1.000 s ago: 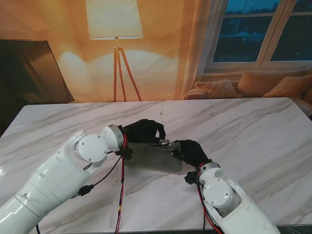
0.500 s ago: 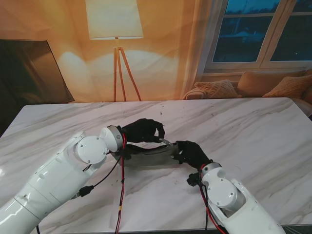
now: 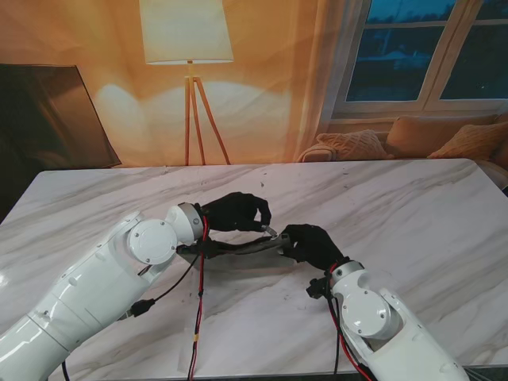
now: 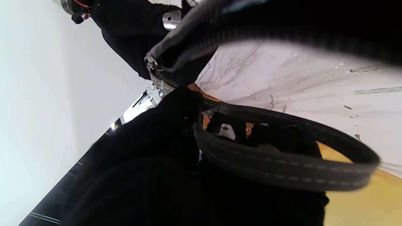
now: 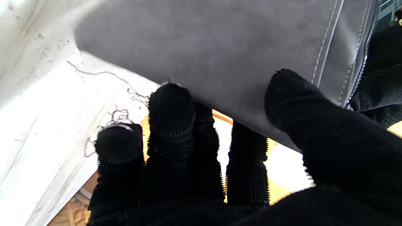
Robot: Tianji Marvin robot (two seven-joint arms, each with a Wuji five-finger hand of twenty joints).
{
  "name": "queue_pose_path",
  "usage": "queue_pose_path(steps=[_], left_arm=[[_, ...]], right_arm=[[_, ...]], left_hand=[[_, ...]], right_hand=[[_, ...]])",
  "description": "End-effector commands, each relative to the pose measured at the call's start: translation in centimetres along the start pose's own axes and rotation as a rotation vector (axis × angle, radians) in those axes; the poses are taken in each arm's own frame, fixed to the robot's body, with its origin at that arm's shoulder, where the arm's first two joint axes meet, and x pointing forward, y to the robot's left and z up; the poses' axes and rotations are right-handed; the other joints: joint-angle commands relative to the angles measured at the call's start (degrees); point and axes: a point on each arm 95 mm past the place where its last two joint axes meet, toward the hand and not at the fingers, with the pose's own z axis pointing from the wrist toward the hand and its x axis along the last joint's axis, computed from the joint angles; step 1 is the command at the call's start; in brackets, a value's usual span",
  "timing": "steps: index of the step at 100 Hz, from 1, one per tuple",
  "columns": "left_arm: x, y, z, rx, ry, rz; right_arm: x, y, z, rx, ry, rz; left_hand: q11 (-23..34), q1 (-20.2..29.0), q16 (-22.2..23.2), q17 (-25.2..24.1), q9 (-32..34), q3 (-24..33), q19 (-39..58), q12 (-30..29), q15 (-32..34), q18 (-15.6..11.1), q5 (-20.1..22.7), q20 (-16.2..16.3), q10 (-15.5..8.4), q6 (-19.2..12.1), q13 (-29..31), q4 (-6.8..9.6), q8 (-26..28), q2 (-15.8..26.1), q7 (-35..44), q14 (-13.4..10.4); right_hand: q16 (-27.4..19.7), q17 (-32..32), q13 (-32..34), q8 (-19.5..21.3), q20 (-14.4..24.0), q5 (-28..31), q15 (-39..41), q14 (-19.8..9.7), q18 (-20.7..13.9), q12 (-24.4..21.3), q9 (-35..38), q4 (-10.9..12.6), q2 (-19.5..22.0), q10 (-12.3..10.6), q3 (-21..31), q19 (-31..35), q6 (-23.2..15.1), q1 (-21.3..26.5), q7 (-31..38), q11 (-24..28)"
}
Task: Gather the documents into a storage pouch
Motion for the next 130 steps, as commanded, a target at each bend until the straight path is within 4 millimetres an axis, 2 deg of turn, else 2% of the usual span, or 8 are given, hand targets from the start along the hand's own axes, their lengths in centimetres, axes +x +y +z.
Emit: queue_pose_path(steps=[1, 14, 44, 57, 71, 87, 102, 130], left_arm=[[0.2, 0.0, 0.3, -0.008, 0.007, -0.005], [0.3, 0.1, 0.5, -0.010, 0.011, -0.004], [0.1, 0.0, 1.2, -0.027, 0.015, -0.007], [0.2, 0.2, 1.3, -0.037, 0.020, -0.012], [0.2, 0.3, 1.1, -0.047, 0.023, 0.003], [-0.1, 0.0, 0.7, -0.052, 0.023, 0.048], [-0.3, -0.5, 0.3, -0.033, 0.018, 0.088], [-0.4, -1.5, -0.2, -0.050, 0.017, 0.153]], right_arm=[[0.1, -0.3, 0.1, 0.002, -0.011, 0.004], [0.0, -0.6, 0.1, 0.004, -0.027, 0.014], [0.1, -0.9, 0.5, 0.020, -0.022, 0.038], [0.1, -1.0, 0.3, 0.036, -0.022, 0.052], [-0.2, -1.1, 0.1, 0.050, -0.029, 0.045], [-0.7, -0.9, 0.0, 0.044, -0.043, 0.031], [-0.9, -0.8, -0.1, 0.040, -0.043, 0.032], [-1.1, -0.9, -0.1, 0.039, -0.029, 0.029]], left_hand=[[1.12, 3.62, -0.16, -1.32, 1.42, 2.08, 2.43, -0.13, 1.40, -1.92, 2.21, 0.89, -0.77, -3.19, 0.42, 2.84, 1.28, 1.13, 6.49, 0.51], [0.98, 3.60, -0.12, -1.37, 1.36, 1.94, 2.36, -0.11, 1.21, -2.05, 2.21, 0.74, -0.77, -3.33, 0.30, 2.82, 1.07, 1.15, 6.32, 0.46], [0.37, 3.69, -0.16, -1.52, 1.12, 1.61, 2.11, -0.20, 0.55, -2.24, 2.12, 0.25, -0.91, -3.46, -0.11, 2.65, 0.59, 1.24, 5.95, 0.35], [0.21, 3.76, -0.19, -1.68, 1.08, 1.49, 2.02, -0.23, 0.31, -2.25, 2.13, 0.07, -0.92, -3.45, -0.28, 2.61, 0.48, 1.32, 5.90, 0.39], [0.11, 3.92, -0.22, -1.55, 1.07, 1.40, 2.04, -0.23, 0.12, -2.16, 2.15, -0.11, -0.94, -3.59, -0.36, 2.61, 0.43, 1.31, 5.92, 0.39], [-0.08, 4.09, -0.24, -1.22, 1.19, 1.34, 2.06, -0.30, 0.02, -1.95, 2.55, -0.37, -1.03, -4.00, -0.23, 2.48, 0.17, 1.02, 5.94, 0.40], [-0.58, 3.52, -0.72, -0.49, 2.14, 2.35, 2.37, -0.74, -0.26, -1.92, 3.51, -0.87, -0.65, -4.42, 0.72, 1.94, -1.45, -0.14, 5.64, 0.22], [-0.27, 2.96, -1.06, 0.87, 3.04, 3.33, 2.99, -0.94, 0.25, -2.05, 4.05, -1.24, -0.82, -4.66, 1.98, 1.46, -1.57, -0.92, 6.60, -0.64]], right_hand=[[0.79, 3.65, 3.97, -0.57, 1.33, 2.61, 4.39, -3.25, -1.77, 2.60, 5.71, -1.52, -0.60, 0.87, -0.97, 5.41, -0.57, -1.42, 1.52, 4.49], [-0.92, 10.42, 11.27, -3.80, -1.01, 4.83, 9.94, -2.85, -1.47, 2.93, 13.04, -1.26, 0.45, 1.63, -1.50, 12.92, 0.59, -1.69, 2.11, 7.54], [-1.49, 19.94, 17.54, -6.42, -5.86, 6.12, 19.41, -3.00, -1.33, 2.71, 22.18, -1.22, 3.00, 2.96, -2.39, 23.06, 3.11, -4.25, 2.56, 11.46], [-1.88, 18.77, 17.56, -6.50, -7.49, 3.55, 17.43, -1.74, -0.80, 1.43, 21.10, -1.40, 6.96, 3.76, -1.36, 22.84, 2.12, 1.32, 1.06, 9.40], [-2.39, 18.71, 17.54, -4.02, -7.61, 4.11, 16.91, -1.30, -0.40, 1.65, 20.08, 0.09, 10.44, 4.59, -5.95, 22.86, 0.95, 7.34, 2.49, 9.74], [-2.91, 18.94, 17.53, 4.89, -8.03, 6.22, 16.55, -1.27, -0.17, 2.02, 19.48, 0.48, 9.87, 5.14, -5.32, 22.80, 2.39, 9.10, 4.50, 9.45], [-3.00, 18.85, 17.48, 5.87, -8.03, 7.35, 16.55, -0.21, -0.09, 2.04, 19.73, 0.50, 7.43, 5.82, -2.80, 22.72, 7.62, 10.08, 4.54, 9.21], [-3.05, 18.81, 17.44, 6.32, -8.05, 7.91, 16.44, 0.02, 0.09, 1.93, 19.69, 0.37, 6.20, 6.16, -1.43, 22.58, 8.68, 10.56, 4.58, 8.79]])
